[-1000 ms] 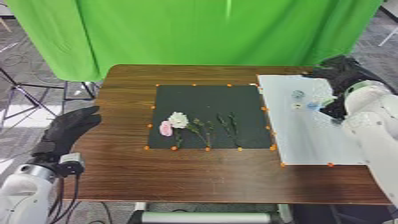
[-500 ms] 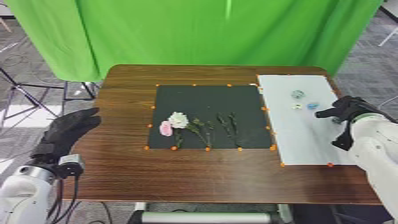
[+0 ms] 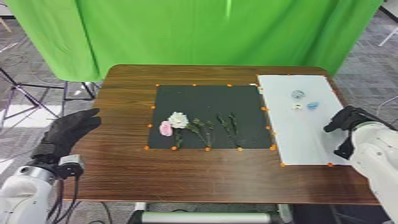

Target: Arrange flowers

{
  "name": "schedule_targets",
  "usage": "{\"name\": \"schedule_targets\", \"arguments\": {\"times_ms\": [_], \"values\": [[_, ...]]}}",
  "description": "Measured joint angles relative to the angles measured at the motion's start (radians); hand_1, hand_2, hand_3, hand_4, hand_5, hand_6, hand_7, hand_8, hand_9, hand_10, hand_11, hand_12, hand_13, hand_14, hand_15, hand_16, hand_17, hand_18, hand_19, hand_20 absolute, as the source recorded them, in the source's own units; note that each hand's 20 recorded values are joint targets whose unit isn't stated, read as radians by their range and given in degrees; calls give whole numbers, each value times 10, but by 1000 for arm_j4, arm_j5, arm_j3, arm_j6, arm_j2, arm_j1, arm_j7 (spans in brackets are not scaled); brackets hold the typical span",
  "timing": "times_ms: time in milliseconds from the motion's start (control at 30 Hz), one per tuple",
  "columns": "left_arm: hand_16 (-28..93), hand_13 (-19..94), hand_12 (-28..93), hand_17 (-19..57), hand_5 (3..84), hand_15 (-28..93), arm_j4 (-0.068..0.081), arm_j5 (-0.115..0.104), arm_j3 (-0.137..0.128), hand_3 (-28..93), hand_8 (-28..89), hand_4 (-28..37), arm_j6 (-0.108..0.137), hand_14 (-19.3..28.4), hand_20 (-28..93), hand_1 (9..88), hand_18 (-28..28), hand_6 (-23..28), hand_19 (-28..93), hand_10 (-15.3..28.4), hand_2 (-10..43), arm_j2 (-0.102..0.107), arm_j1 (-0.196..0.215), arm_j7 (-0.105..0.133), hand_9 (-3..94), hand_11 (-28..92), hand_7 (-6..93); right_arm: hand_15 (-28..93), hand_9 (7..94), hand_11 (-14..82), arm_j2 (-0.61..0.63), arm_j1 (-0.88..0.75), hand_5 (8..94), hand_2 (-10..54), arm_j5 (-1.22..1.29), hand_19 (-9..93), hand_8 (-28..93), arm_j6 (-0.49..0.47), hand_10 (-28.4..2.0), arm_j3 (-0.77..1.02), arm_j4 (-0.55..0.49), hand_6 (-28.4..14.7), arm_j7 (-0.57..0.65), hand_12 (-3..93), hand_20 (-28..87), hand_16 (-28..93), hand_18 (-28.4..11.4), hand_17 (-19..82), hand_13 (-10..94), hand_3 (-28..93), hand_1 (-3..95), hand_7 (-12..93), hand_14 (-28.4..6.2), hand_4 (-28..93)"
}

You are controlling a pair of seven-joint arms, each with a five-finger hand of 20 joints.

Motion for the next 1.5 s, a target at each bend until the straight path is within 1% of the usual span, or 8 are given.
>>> {"name": "schedule_targets", "arguments": {"times_ms": [133, 367, 533, 667, 833, 1133, 1400, 1500], "values": [[-1, 349, 115, 25, 449, 139, 0, 0, 0, 616, -82, -198, -1, 174, 124, 302, 112, 18, 93, 139, 46, 0, 0, -1, 448, 214, 143, 661, 816, 66, 2, 0, 785, -94, -3, 932, 74, 92, -133, -20, 4, -17, 1, 290, 607, 262, -171, 624, 910, 541, 638, 138, -21, -170], [-2, 349, 114, 24, 447, 138, 0, 0, 0, 615, -80, -198, -2, 174, 124, 300, 113, 23, 95, 139, 46, 0, 0, -2, 448, 213, 140, 653, 858, 42, 17, -3, 812, -94, -40, 932, 78, 282, -134, -72, 7, -18, -22, 325, 599, 269, -158, 636, 918, 498, 682, 141, -14, -146], [-1, 349, 114, 24, 447, 138, 0, -1, 0, 616, -79, -199, -2, 174, 124, 300, 113, 24, 95, 140, 47, 1, 0, -2, 447, 213, 139, 651, 858, 38, 48, 5, 813, -95, -53, 932, 78, 335, -134, -94, -40, -17, -43, 327, 598, 273, -154, 638, 919, 499, 679, 141, -12, -144], [-1, 349, 115, 24, 447, 138, -1, -1, 0, 617, -79, -198, -1, 174, 124, 298, 113, 24, 95, 140, 46, 2, 2, -2, 447, 213, 140, 650, 858, 35, 74, 70, 812, -95, 7, 932, 78, 333, -135, -158, -92, -16, -71, 325, 600, 276, -154, 639, 920, 503, 674, 140, -12, -145], [-1, 349, 115, 24, 447, 138, -2, -1, -1, 617, -79, -199, -1, 174, 123, 298, 113, 24, 95, 140, 46, 2, 5, -2, 447, 214, 140, 649, 857, 35, 47, 257, 813, -95, 197, 932, 77, 317, -135, -323, -99, -15, -155, 324, 600, 279, -153, 639, 920, 504, 673, 140, -11, -146], [-1, 348, 116, 24, 448, 140, 1, -1, 14, 614, -80, -200, -1, 174, 124, 299, 113, 25, 96, 140, 50, 6, -10, -2, 447, 215, 140, 650, 853, 33, -193, 502, 811, -95, 267, 932, 79, 212, -134, -552, -58, -13, -227, 321, 605, 284, -153, 636, 916, 507, 669, 140, -12, -143], [-2, 355, 115, 26, 454, 143, -2, -1, 12, 616, -79, -202, 6, 178, 123, 297, 114, 31, 96, 141, 51, 6, -7, 3, 457, 217, 140, 650, 845, 38, -331, 584, 808, -93, 261, 932, 77, 101, -133, -724, -1, -9, -255, 310, 611, 286, -156, 630, 911, 513, 659, 142, -16, -147], [-3, 355, 115, 26, 456, 144, -1, -2, 17, 617, -80, -203, 17, 177, 124, 297, 114, 33, 97, 140, 52, 9, -8, 15, 458, 219, 140, 650, 843, 40, -367, 583, 807, -92, 261, 932, 76, 75, -133, -742, 28, -8, -258, 308, 611, 286, -155, 629, 911, 513, 658, 143, -16, -147]]}}
